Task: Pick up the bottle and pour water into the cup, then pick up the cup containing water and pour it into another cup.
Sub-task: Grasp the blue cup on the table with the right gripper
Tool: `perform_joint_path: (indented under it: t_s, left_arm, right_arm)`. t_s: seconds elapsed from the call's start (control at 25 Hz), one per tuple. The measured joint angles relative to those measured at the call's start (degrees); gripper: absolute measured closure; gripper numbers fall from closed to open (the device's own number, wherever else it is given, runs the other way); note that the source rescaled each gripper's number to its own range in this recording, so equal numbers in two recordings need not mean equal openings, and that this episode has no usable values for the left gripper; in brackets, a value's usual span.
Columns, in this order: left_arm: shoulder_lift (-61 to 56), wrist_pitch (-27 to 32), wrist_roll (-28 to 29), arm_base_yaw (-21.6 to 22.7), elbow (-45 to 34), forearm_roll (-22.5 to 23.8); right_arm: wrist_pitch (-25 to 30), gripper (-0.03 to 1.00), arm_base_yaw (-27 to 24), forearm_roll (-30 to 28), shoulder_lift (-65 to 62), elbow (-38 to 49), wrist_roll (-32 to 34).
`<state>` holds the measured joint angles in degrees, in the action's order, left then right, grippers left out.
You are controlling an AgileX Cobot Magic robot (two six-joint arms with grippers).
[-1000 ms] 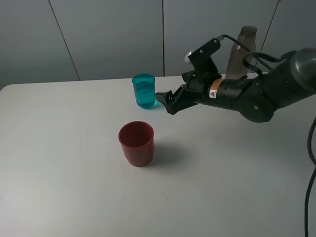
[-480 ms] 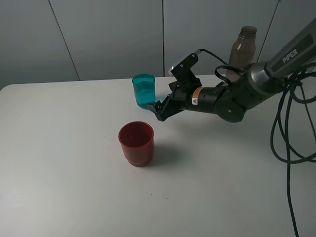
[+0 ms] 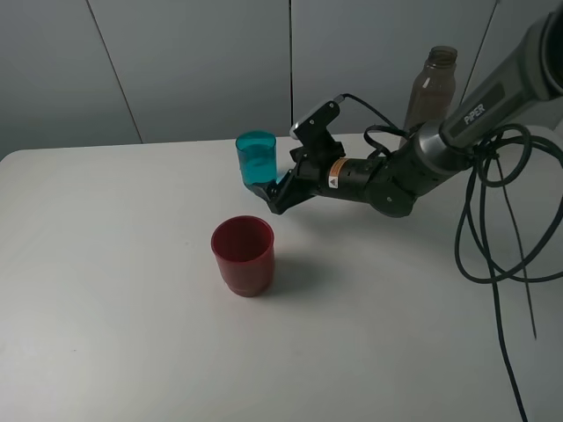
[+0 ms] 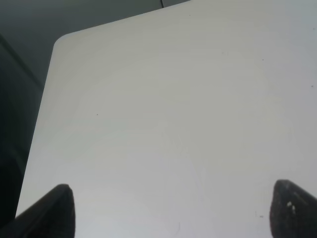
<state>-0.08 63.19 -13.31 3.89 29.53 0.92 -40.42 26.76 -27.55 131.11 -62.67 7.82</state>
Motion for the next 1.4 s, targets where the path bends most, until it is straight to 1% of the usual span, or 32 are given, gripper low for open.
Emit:
perform_joint_path:
  t_s: [0.16, 0.64, 0.96, 1.12, 1.4]
  left_arm:
    - [0.0, 0.0, 0.0, 0.0, 0.0, 0.0]
    - [0.0, 0.0, 0.0, 0.0, 0.0, 0.0]
    - [0.0, 0.0, 0.0, 0.0, 0.0, 0.0]
    - [0.0, 0.0, 0.0, 0.0, 0.0, 0.0]
    - [0.0, 0.0, 0.0, 0.0, 0.0, 0.0]
  right_arm:
    - [-0.9, -0.03, 0.0, -0.12, 1.71, -1.76, 0.72]
    - [-1.12, -0.03, 0.0, -0.43, 5.06, -6.65, 1.2]
    - [-1.26, -0.03, 0.02, -1.62, 7.39, -10.34, 3.89]
    - [-1.67, -0.03, 0.63, -1.62, 8.75, -12.15, 5.26]
    - [-2.53, -0.03, 1.89, -1.85, 11.16, -15.23, 5.48]
